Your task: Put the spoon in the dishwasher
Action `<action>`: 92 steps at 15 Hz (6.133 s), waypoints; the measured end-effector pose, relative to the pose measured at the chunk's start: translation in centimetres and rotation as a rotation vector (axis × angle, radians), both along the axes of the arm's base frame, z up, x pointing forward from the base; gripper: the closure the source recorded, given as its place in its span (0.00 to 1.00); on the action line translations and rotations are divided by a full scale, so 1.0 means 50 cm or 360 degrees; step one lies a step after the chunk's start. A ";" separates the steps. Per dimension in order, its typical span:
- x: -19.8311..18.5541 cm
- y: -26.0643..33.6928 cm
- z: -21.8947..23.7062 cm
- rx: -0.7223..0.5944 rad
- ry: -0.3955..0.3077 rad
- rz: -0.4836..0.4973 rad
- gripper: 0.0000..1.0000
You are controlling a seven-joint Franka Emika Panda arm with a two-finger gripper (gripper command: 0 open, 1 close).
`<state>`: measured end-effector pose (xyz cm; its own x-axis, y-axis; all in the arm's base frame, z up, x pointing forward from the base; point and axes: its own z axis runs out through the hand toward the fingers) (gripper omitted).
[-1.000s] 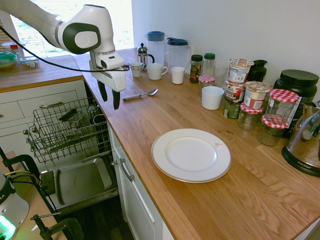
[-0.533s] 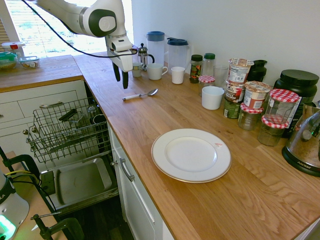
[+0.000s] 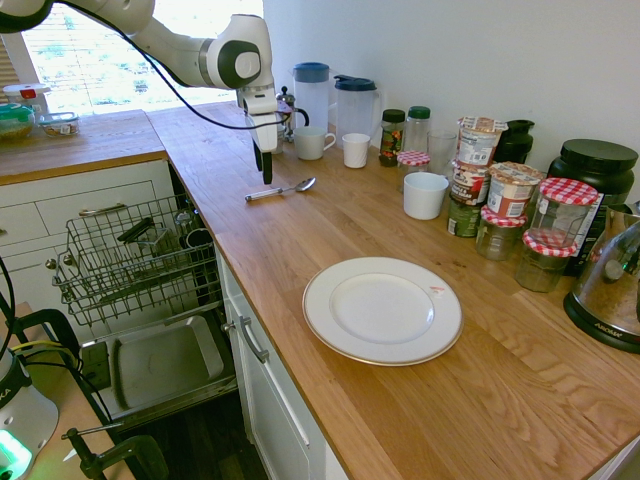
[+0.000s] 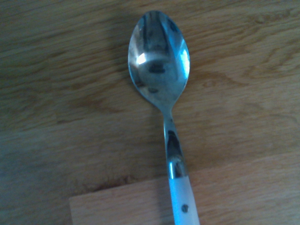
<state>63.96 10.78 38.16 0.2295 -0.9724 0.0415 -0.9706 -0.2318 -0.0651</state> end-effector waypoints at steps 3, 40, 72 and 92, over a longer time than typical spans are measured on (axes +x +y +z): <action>0.031 -0.008 -0.040 0.0001 0.0013 -0.0038 0.00; 0.049 -0.027 -0.022 0.0092 -0.0021 -0.0058 1.00; -0.540 0.468 -0.265 0.0059 -0.0002 0.0292 1.00; -0.481 0.489 -0.511 0.0066 0.0165 0.0257 0.00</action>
<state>39.91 35.22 12.61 0.3837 -0.9230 -0.0296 -0.9230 -0.3843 0.0207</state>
